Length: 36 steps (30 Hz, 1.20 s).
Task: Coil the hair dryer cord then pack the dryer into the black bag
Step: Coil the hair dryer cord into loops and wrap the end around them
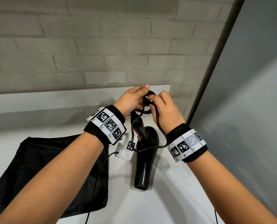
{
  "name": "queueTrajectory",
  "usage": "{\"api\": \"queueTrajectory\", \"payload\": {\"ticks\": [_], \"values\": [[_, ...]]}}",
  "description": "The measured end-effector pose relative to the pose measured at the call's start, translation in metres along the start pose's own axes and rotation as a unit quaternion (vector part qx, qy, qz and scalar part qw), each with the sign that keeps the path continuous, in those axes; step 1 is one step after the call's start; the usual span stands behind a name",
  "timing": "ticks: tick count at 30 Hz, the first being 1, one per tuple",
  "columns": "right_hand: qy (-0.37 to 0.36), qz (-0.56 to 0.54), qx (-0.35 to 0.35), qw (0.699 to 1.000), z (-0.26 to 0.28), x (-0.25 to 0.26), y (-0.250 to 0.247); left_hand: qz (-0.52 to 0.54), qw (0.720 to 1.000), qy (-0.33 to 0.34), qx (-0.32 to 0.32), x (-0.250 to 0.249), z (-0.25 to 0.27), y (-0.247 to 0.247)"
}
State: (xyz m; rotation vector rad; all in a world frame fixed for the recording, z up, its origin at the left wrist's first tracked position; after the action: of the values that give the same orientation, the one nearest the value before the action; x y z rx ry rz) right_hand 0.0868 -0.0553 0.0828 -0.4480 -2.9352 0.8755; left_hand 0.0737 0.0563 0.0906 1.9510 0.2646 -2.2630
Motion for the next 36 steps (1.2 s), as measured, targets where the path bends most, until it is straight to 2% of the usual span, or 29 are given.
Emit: {"api": "queueTrajectory", "payload": {"ticks": [3, 5, 8, 14, 16, 17, 19, 21, 22, 23, 25, 27, 28, 30, 33, 36], "values": [[0.152, -0.113, -0.05, 0.981, -0.001, -0.017, 0.001, -0.003, 1.0, -0.001, 0.02, -0.001, 0.001, 0.004], [0.228, -0.209, -0.023, 0.951, -0.001, -0.026, 0.011, 0.003, 1.0, -0.005, 0.028, -0.002, 0.003, 0.008], [0.235, -0.292, 0.023, 0.927, -0.002, -0.025, 0.019, 0.023, 0.999, -0.01, 0.031, -0.002, 0.003, 0.012], [0.285, -0.385, 0.036, 0.877, 0.019, -0.036, 0.033, 0.063, 0.997, -0.044, 0.001, 0.001, -0.003, -0.001], [0.318, -0.374, 0.054, 0.869, 0.032, -0.049, 0.037, 0.072, 0.996, -0.047, -0.007, 0.002, -0.003, -0.002], [0.322, -0.352, 0.063, 0.877, 0.038, -0.056, 0.036, 0.079, 0.996, -0.049, -0.009, 0.003, -0.003, -0.003], [0.329, -0.249, 0.098, 0.905, 0.056, -0.072, 0.033, 0.092, 0.994, -0.056, -0.013, 0.005, -0.003, -0.002], [0.359, -0.128, 0.175, 0.908, 0.08, -0.093, 0.033, 0.092, 0.994, -0.061, -0.023, 0.006, -0.003, -0.003], [0.377, -0.082, 0.241, 0.89, 0.093, -0.1, 0.035, 0.09, 0.994, -0.064, -0.026, 0.006, -0.003, -0.004], [0.395, -0.04, 0.323, 0.859, 0.105, -0.105, 0.039, 0.089, 0.993, -0.067, -0.026, 0.007, -0.003, -0.004], [0.405, 0.014, 0.429, 0.807, 0.121, -0.107, 0.041, 0.085, 0.994, -0.07, -0.021, 0.008, -0.003, -0.003], [0.371, 0.02, 0.46, 0.806, 0.118, -0.098, 0.041, 0.086, 0.994, -0.07, -0.019, 0.007, -0.004, 0.001], [0.373, -0.006, 0.446, 0.814, 0.115, -0.095, 0.042, 0.088, 0.993, -0.07, -0.02, 0.007, -0.004, 0.002], [0.396, -0.095, 0.351, 0.844, 0.105, -0.088, 0.043, 0.089, 0.993, -0.07, -0.021, 0.006, -0.004, 0.004], [0.338, -0.244, 0.245, 0.875, 0.069, -0.067, 0.044, 0.076, 0.995, -0.061, -0.023, 0.005, -0.005, 0.006], [0.296, -0.339, 0.179, 0.875, 0.037, -0.046, 0.034, 0.07, 0.996, -0.054, -0.019, 0.002, -0.003, 0.009]]}}
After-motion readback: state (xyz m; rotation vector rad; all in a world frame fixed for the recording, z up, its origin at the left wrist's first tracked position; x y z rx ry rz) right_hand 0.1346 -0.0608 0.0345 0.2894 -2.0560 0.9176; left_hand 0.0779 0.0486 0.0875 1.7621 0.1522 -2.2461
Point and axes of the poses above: each hand's wrist, its own z-axis away from the middle knuckle, its own y-axis out of the palm, x = y × z, the point moved 5 cm from there along -z, towards the middle knuckle, and after that the axes turned 12 degrees about -y, right-handed, at the moved point
